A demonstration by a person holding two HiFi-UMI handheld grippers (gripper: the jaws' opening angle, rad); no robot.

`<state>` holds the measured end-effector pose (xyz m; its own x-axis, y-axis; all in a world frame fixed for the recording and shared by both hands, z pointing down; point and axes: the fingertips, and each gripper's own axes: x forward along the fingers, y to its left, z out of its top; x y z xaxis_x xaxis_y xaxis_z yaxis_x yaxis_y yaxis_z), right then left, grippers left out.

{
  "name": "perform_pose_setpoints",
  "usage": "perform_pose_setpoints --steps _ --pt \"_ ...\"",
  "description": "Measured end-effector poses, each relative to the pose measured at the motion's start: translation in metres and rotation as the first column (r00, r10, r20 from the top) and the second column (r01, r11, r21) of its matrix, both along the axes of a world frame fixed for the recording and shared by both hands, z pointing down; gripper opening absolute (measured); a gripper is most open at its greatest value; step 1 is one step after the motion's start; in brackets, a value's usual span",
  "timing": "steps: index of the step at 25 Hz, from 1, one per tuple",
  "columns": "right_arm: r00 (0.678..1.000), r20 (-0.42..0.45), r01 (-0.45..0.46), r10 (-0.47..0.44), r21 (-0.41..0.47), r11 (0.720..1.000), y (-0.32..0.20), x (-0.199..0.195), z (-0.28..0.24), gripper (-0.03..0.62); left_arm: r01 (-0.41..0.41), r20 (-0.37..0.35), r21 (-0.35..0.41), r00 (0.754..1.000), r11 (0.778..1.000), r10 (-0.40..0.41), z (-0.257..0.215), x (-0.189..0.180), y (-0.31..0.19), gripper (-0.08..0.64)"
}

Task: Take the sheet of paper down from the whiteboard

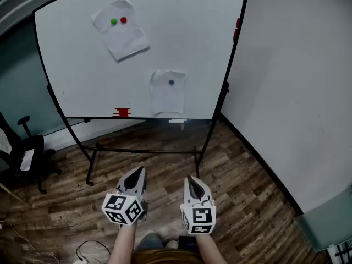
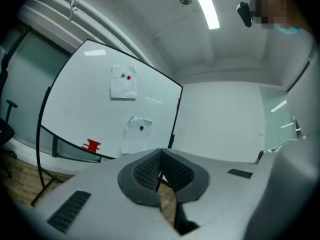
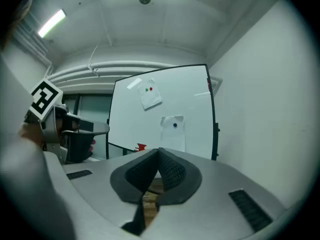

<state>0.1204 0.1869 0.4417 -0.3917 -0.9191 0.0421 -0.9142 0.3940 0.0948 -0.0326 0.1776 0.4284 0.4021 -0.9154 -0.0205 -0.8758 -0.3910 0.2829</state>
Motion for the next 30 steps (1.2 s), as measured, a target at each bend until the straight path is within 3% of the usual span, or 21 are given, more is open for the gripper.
perform_pose_setpoints --steps 13,15,17,24,30 --pt "1.000 -0.012 -0.002 0.002 0.009 1.000 0.017 0.004 0.000 0.012 0.054 0.027 0.012 0.998 0.998 -0.055 -0.001 -0.001 0.023 0.032" --pt "1.000 -0.026 -0.002 0.003 0.018 1.000 0.015 0.002 -0.003 0.050 0.057 0.025 0.019 0.998 0.998 -0.058 -0.004 -0.002 0.020 0.136" --pt "0.999 -0.046 0.009 -0.009 0.014 1.000 0.011 -0.003 -0.003 0.114 0.062 0.024 0.015 0.998 0.998 -0.063 -0.004 -0.005 0.015 0.179" --pt "0.998 -0.064 0.014 -0.014 0.012 1.000 -0.023 -0.008 0.002 0.124 0.074 0.000 -0.004 0.997 0.997 -0.074 0.010 -0.012 -0.016 0.179" --pt "0.997 -0.076 0.004 -0.003 0.009 1.000 -0.093 -0.011 0.010 0.123 0.067 -0.014 -0.038 0.998 0.997 -0.067 0.030 -0.016 -0.084 0.173"
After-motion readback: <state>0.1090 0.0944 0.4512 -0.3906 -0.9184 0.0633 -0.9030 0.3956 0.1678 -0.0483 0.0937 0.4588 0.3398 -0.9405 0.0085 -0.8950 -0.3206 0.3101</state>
